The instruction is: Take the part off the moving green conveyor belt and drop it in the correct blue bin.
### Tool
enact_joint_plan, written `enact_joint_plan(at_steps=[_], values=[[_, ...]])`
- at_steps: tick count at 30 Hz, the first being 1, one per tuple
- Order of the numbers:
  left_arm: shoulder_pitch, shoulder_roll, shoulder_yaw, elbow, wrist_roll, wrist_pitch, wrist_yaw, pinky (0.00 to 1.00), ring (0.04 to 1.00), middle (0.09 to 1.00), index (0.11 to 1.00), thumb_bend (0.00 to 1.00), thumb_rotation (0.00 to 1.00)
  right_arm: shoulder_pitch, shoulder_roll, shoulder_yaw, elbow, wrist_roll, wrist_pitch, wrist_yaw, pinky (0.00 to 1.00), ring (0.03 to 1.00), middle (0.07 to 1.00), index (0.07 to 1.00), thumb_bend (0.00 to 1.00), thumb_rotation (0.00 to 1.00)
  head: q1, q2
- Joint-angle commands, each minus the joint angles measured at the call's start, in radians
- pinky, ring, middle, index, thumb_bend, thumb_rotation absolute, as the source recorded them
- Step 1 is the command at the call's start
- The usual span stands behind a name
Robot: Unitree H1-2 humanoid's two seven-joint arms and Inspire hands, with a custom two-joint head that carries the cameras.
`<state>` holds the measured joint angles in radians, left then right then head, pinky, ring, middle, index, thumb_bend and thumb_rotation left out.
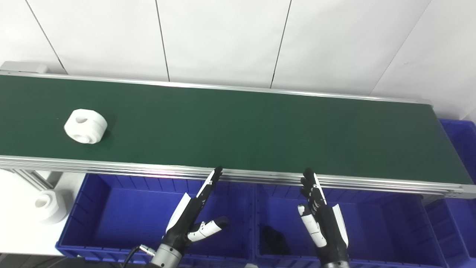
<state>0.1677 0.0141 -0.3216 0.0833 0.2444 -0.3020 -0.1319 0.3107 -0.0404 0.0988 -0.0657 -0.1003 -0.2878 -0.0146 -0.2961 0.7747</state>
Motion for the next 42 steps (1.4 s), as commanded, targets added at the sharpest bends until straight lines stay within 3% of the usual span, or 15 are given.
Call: enact_joint_plan(at_steps=[1, 19, 21, 22, 23, 25, 29, 32, 42], values=[[-0.018, 0.000, 0.000, -0.027, -0.012, -0.023, 0.000, 1.00, 1.000, 1.000, 1.000, 0.77, 0.86, -0.004, 0.007, -0.002, -0.026, -0.004, -0.047, -0.003, 0.95, 0.979, 0.987, 1.000, 0.71, 0.87, 0.002, 0.000], [-0.019, -0.001, 0.001, -0.022, -0.009, -0.021, 0.002, 1.00, 1.000, 1.000, 1.000, 0.78, 0.86, -0.005, 0.005, 0.000, -0.027, -0.002, -0.041, 0.003, 0.96, 0.979, 0.983, 0.999, 0.72, 0.88, 0.006, -0.008], [-0.018, -0.002, -0.001, -0.016, -0.004, -0.027, 0.005, 1.00, 1.000, 1.000, 1.000, 0.78, 0.86, -0.004, 0.003, -0.001, -0.019, -0.002, -0.050, 0.003, 0.96, 0.978, 0.981, 0.999, 0.71, 0.88, 0.034, -0.030], [-0.016, -0.004, -0.003, -0.012, -0.002, -0.031, 0.007, 1.00, 1.000, 1.000, 1.000, 0.78, 0.86, -0.002, 0.001, -0.002, -0.013, -0.003, -0.056, 0.003, 0.95, 0.977, 0.981, 0.998, 0.71, 0.87, 0.081, -0.058], [-0.014, -0.006, -0.005, -0.008, 0.001, -0.037, 0.010, 1.00, 1.000, 1.000, 1.000, 0.78, 0.86, 0.001, -0.001, -0.002, -0.009, -0.004, -0.062, 0.002, 0.95, 0.977, 0.981, 0.998, 0.71, 0.88, 0.081, -0.058], [-0.008, -0.015, -0.011, 0.012, 0.015, -0.058, 0.024, 1.00, 1.000, 1.000, 1.000, 0.79, 0.86, 0.009, -0.012, -0.006, 0.007, 0.008, -0.088, 0.007, 0.94, 0.972, 0.978, 0.996, 0.69, 0.88, 0.200, -0.111], [-0.003, -0.033, -0.025, 0.072, 0.019, -0.116, 0.044, 1.00, 1.000, 1.000, 1.000, 0.78, 0.80, 0.025, -0.041, -0.020, 0.053, 0.055, -0.134, 0.026, 0.96, 0.993, 0.992, 1.000, 0.70, 0.86, 0.306, -0.176], [-0.003, -0.038, -0.035, 0.085, 0.046, -0.124, 0.056, 0.99, 1.000, 1.000, 1.000, 0.79, 0.78, 0.023, -0.060, -0.026, 0.098, 0.057, -0.179, 0.024, 0.97, 0.996, 0.995, 1.000, 0.70, 0.89, 0.323, -0.203], [-0.014, -0.043, -0.035, 0.117, 0.065, -0.158, 0.090, 0.96, 1.000, 1.000, 1.000, 0.82, 0.75, 0.021, -0.067, -0.030, 0.135, 0.064, -0.182, 0.014, 0.93, 0.962, 0.973, 0.989, 0.71, 0.88, 0.289, -0.232]])
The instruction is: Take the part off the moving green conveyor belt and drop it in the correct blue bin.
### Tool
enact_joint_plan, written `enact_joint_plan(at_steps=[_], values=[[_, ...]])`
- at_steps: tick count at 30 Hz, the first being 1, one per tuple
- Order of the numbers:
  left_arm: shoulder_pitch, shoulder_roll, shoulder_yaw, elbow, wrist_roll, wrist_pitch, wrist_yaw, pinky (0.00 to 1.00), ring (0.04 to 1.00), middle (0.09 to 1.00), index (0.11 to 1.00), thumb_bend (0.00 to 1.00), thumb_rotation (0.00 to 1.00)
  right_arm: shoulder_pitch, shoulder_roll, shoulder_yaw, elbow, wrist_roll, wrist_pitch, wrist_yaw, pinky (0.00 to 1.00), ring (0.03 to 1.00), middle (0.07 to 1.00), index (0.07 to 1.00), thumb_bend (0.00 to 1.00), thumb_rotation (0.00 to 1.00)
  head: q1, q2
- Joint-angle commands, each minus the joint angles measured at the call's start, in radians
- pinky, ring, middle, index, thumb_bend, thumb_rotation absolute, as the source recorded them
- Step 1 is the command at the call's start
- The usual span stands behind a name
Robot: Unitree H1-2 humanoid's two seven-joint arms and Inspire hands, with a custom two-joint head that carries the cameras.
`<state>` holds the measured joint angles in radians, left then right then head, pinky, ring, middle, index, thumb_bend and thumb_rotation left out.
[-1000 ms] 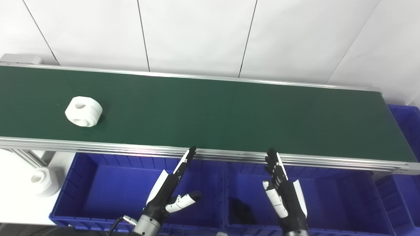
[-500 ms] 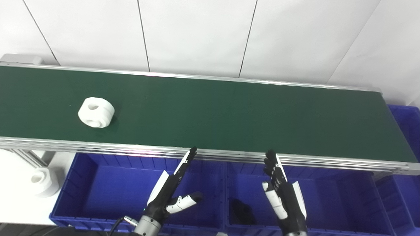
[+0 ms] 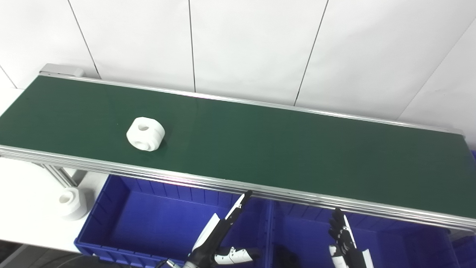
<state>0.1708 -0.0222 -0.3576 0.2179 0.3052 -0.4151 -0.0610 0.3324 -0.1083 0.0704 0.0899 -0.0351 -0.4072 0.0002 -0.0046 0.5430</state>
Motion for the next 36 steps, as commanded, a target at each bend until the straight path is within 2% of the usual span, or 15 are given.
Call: enact_joint_plan(at_steps=[1, 9, 13, 17, 22, 26, 29, 36], values=[[-0.017, -0.006, 0.000, -0.017, 0.005, -0.048, 0.024, 0.96, 1.000, 1.000, 1.000, 0.82, 0.75, 0.001, 0.001, -0.002, -0.021, 0.001, -0.063, 0.000, 0.92, 0.959, 0.971, 0.987, 0.71, 0.87, -0.003, 0.001], [-0.017, 0.017, -0.018, -0.038, -0.023, -0.055, 0.043, 0.97, 1.000, 1.000, 1.000, 0.82, 0.77, 0.003, 0.004, 0.000, -0.009, 0.000, -0.063, -0.001, 0.92, 0.961, 0.973, 0.984, 0.71, 0.86, -0.004, -0.015], [-0.029, 0.048, -0.013, -0.123, 0.008, -0.053, 0.038, 0.97, 1.000, 1.000, 1.000, 0.83, 0.79, -0.006, 0.007, 0.005, 0.007, -0.012, -0.063, -0.009, 0.92, 0.964, 0.977, 0.985, 0.72, 0.86, -0.003, -0.029], [-0.066, 0.090, 0.014, -0.214, -0.010, -0.042, 0.008, 0.97, 1.000, 1.000, 1.000, 0.84, 0.76, -0.016, 0.003, 0.012, 0.036, -0.033, -0.063, -0.019, 0.93, 0.975, 0.986, 0.992, 0.75, 0.88, 0.004, -0.053], [-0.159, 0.168, 0.067, -0.292, -0.051, -0.021, -0.044, 0.99, 1.000, 1.000, 1.000, 0.86, 0.75, -0.034, 0.008, 0.021, 0.064, -0.035, -0.063, -0.039, 0.92, 0.958, 0.970, 0.983, 0.75, 0.87, 0.013, -0.083], [-0.240, 0.224, 0.122, -0.321, -0.060, -0.014, -0.066, 1.00, 1.000, 1.000, 1.000, 0.83, 0.75, -0.045, 0.012, 0.030, 0.077, -0.045, -0.063, -0.057, 0.93, 0.966, 0.975, 0.985, 0.76, 0.87, 0.011, -0.088], [-0.302, 0.266, 0.159, -0.340, -0.071, 0.028, -0.096, 1.00, 1.000, 1.000, 1.000, 0.83, 0.75, -0.049, 0.012, 0.037, 0.081, -0.053, -0.063, -0.075, 0.94, 0.966, 0.975, 0.982, 0.79, 0.88, 0.007, -0.088], [-0.425, 0.352, 0.203, -0.371, -0.056, 0.135, -0.176, 0.99, 1.000, 1.000, 1.000, 0.73, 0.62, -0.054, 0.010, 0.046, 0.085, -0.031, -0.063, -0.074, 0.94, 0.972, 0.978, 0.983, 0.78, 0.86, 0.006, -0.085]])
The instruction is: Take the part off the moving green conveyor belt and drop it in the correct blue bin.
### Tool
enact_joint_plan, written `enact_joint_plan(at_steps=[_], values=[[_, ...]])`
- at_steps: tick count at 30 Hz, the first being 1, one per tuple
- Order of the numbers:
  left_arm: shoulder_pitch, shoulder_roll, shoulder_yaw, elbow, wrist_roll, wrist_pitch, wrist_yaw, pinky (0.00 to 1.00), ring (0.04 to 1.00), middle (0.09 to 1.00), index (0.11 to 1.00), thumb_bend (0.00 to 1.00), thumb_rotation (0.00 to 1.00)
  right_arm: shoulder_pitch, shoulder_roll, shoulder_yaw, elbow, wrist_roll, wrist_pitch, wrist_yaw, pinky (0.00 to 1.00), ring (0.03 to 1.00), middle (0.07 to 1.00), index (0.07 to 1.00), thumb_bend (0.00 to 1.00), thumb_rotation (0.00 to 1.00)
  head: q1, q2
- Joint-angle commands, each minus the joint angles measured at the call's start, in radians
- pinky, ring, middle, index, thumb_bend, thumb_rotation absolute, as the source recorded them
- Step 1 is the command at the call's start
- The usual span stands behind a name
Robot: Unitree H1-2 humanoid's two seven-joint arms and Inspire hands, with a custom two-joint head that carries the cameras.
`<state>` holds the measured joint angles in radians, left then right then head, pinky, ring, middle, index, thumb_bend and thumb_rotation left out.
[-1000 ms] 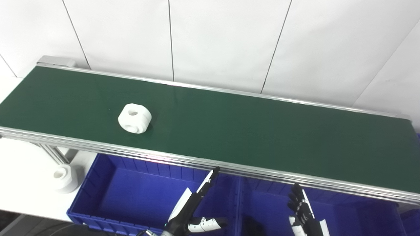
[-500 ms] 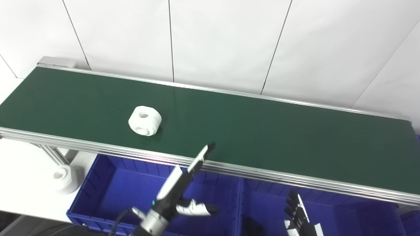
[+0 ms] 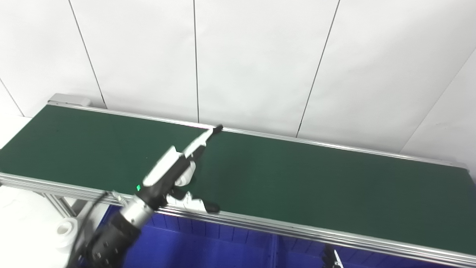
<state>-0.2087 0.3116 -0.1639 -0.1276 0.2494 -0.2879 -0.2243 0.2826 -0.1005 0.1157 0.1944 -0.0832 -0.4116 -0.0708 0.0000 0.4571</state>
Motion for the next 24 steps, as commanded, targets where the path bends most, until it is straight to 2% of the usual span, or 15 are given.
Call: enact_joint_plan(at_steps=[1, 3, 8, 10, 13, 18, 24], values=[[-0.067, 0.028, 0.013, -0.009, 0.001, 0.019, -0.020, 0.99, 1.000, 1.000, 1.000, 0.73, 0.56, -0.005, 0.001, 0.002, -0.017, 0.016, -0.058, -0.005, 0.94, 0.973, 0.981, 0.984, 0.78, 0.86, 0.002, 0.002], [-0.106, 0.044, 0.018, 0.028, 0.009, 0.027, -0.030, 0.97, 1.000, 1.000, 1.000, 0.72, 0.50, -0.008, 0.001, 0.003, -0.013, 0.017, -0.058, -0.008, 0.93, 0.969, 0.979, 0.983, 0.78, 0.86, 0.003, 0.005], [-0.207, 0.104, -0.002, 0.141, 0.124, 0.065, -0.059, 0.92, 0.991, 1.000, 1.000, 0.74, 0.50, -0.011, 0.003, 0.002, -0.010, 0.035, -0.058, -0.002, 0.93, 0.962, 0.974, 0.978, 0.77, 0.85, 0.008, 0.010], [-0.236, 0.122, -0.018, 0.184, 0.170, 0.071, -0.067, 0.90, 0.985, 1.000, 1.000, 0.75, 0.46, -0.012, 0.001, 0.003, -0.009, 0.036, -0.058, -0.002, 0.93, 0.962, 0.973, 0.980, 0.76, 0.85, 0.011, 0.009], [-0.277, 0.145, -0.047, 0.260, 0.238, 0.053, -0.063, 0.89, 0.983, 1.000, 1.000, 0.76, 0.36, -0.012, 0.000, 0.003, -0.007, 0.035, -0.058, -0.004, 0.93, 0.962, 0.970, 0.979, 0.77, 0.86, 0.014, 0.009], [-0.329, 0.154, -0.097, 0.381, 0.321, -0.004, -0.035, 0.92, 0.968, 0.993, 1.000, 0.78, 0.30, -0.018, -0.001, 0.001, -0.002, 0.041, -0.058, -0.001, 0.93, 0.961, 0.966, 0.978, 0.76, 0.86, 0.020, 0.010], [-0.340, 0.132, -0.144, 0.461, 0.371, -0.010, -0.027, 0.91, 0.963, 0.990, 1.000, 0.79, 0.24, -0.025, 0.003, -0.004, 0.008, 0.055, -0.058, 0.006, 0.92, 0.951, 0.957, 0.974, 0.75, 0.86, 0.022, 0.008]])
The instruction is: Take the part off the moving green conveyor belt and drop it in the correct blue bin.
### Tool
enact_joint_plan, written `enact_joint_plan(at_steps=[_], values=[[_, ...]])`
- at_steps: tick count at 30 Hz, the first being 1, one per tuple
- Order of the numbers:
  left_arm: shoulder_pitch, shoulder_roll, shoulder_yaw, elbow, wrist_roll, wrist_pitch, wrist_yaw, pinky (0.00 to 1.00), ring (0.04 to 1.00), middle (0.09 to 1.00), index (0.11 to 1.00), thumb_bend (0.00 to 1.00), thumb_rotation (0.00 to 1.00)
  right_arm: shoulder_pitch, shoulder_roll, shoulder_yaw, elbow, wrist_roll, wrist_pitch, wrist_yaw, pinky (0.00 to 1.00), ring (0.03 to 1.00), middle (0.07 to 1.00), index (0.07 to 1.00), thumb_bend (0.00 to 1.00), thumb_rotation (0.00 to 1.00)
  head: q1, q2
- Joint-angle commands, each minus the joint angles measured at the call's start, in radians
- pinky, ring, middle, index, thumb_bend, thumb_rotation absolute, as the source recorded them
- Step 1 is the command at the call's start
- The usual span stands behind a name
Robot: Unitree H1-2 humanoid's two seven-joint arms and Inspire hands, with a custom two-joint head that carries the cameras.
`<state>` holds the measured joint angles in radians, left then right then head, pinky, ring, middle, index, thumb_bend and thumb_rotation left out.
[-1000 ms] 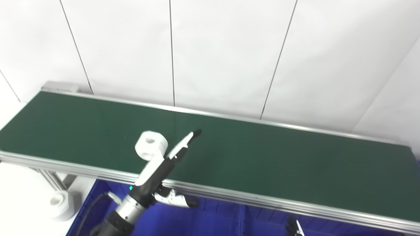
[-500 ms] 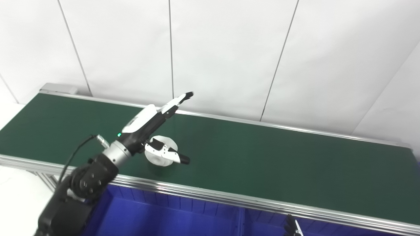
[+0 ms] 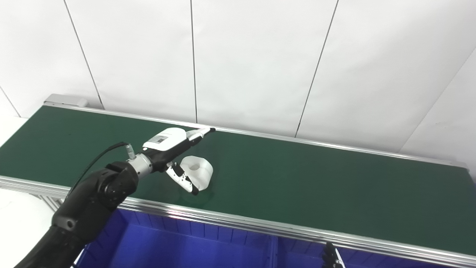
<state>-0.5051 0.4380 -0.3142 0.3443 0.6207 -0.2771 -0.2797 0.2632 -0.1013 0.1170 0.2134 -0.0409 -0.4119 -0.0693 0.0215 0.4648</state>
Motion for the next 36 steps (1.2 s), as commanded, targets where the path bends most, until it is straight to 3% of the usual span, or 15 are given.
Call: enact_joint_plan(at_steps=[1, 7, 9, 12, 15, 18, 19, 20, 21, 23, 30, 35, 36], values=[[-0.039, 0.001, 0.000, -0.009, 0.002, -0.016, 0.027, 0.91, 0.958, 0.986, 0.998, 0.80, 0.23, -0.006, 0.004, -0.006, -0.012, 0.014, -0.058, 0.005, 0.92, 0.948, 0.957, 0.974, 0.74, 0.86, 0.001, 0.003], [-0.010, -0.034, -0.042, 0.009, 0.044, 0.011, 0.038, 0.91, 0.962, 0.985, 0.993, 0.78, 0.18, -0.005, 0.006, -0.013, -0.017, 0.022, -0.058, 0.011, 0.92, 0.951, 0.960, 0.972, 0.77, 0.86, 0.008, 0.005], [0.000, -0.055, -0.037, 0.041, 0.038, -0.009, 0.082, 0.89, 0.942, 0.965, 0.973, 0.77, 0.12, -0.004, 0.006, -0.013, -0.021, 0.019, -0.058, 0.009, 0.92, 0.951, 0.960, 0.974, 0.76, 0.86, 0.007, 0.005], [0.015, -0.109, -0.011, 0.136, 0.013, -0.085, 0.216, 0.81, 0.878, 0.901, 0.903, 0.76, 0.02, 0.000, 0.006, -0.012, -0.027, 0.010, -0.058, 0.000, 0.93, 0.952, 0.959, 0.975, 0.76, 0.86, 0.003, 0.007], [0.015, -0.153, 0.005, 0.228, 0.014, -0.155, 0.345, 0.67, 0.767, 0.800, 0.794, 0.67, 0.00, 0.004, 0.006, -0.012, -0.035, 0.011, -0.058, 0.002, 0.93, 0.958, 0.958, 0.979, 0.76, 0.87, 0.001, 0.009], [0.009, -0.190, -0.001, 0.299, 0.010, -0.188, 0.457, 0.62, 0.716, 0.753, 0.748, 0.62, 0.00, 0.010, 0.009, -0.017, -0.043, 0.027, -0.058, 0.015, 0.93, 0.962, 0.957, 0.979, 0.75, 0.86, 0.000, 0.013], [0.006, -0.199, -0.009, 0.316, 0.006, -0.191, 0.492, 0.58, 0.662, 0.701, 0.625, 0.56, 0.02, 0.011, 0.010, -0.018, -0.045, 0.028, -0.058, 0.017, 0.93, 0.963, 0.958, 0.979, 0.75, 0.86, 0.000, 0.013], [0.003, -0.211, -0.013, 0.334, 0.007, -0.192, 0.518, 0.56, 0.633, 0.675, 0.563, 0.53, 0.03, 0.013, 0.011, -0.019, -0.048, 0.027, -0.058, 0.015, 0.93, 0.963, 0.959, 0.979, 0.75, 0.85, 0.000, 0.014], [0.000, -0.221, -0.015, 0.347, 0.007, -0.192, 0.530, 0.51, 0.579, 0.565, 0.529, 0.52, 0.01, 0.014, 0.012, -0.021, -0.049, 0.025, -0.058, 0.014, 0.92, 0.956, 0.957, 0.978, 0.74, 0.85, -0.001, 0.014], [-0.004, -0.233, -0.018, 0.360, 0.010, -0.189, 0.533, 0.46, 0.521, 0.493, 0.511, 0.51, 0.00, 0.015, 0.014, -0.022, -0.051, 0.019, -0.058, 0.010, 0.92, 0.954, 0.956, 0.978, 0.74, 0.85, -0.001, 0.015], [-0.002, -0.230, -0.033, 0.357, -0.001, -0.189, 0.504, 0.45, 0.517, 0.480, 0.510, 0.51, 0.00, 0.019, 0.020, -0.026, -0.062, 0.016, -0.058, 0.010, 0.92, 0.949, 0.954, 0.975, 0.74, 0.85, -0.004, 0.024], [0.015, -0.206, -0.035, 0.310, -0.035, -0.192, 0.490, 0.45, 0.520, 0.485, 0.505, 0.51, 0.00, 0.025, 0.024, -0.020, -0.081, 0.002, -0.058, 0.002, 0.91, 0.941, 0.956, 0.975, 0.74, 0.85, -0.045, 0.062], [0.025, -0.196, -0.036, 0.280, -0.055, -0.192, 0.486, 0.45, 0.515, 0.483, 0.508, 0.51, 0.00, 0.027, 0.026, -0.018, -0.088, -0.002, -0.058, -0.001, 0.91, 0.939, 0.959, 0.972, 0.75, 0.86, -0.075, 0.088]])
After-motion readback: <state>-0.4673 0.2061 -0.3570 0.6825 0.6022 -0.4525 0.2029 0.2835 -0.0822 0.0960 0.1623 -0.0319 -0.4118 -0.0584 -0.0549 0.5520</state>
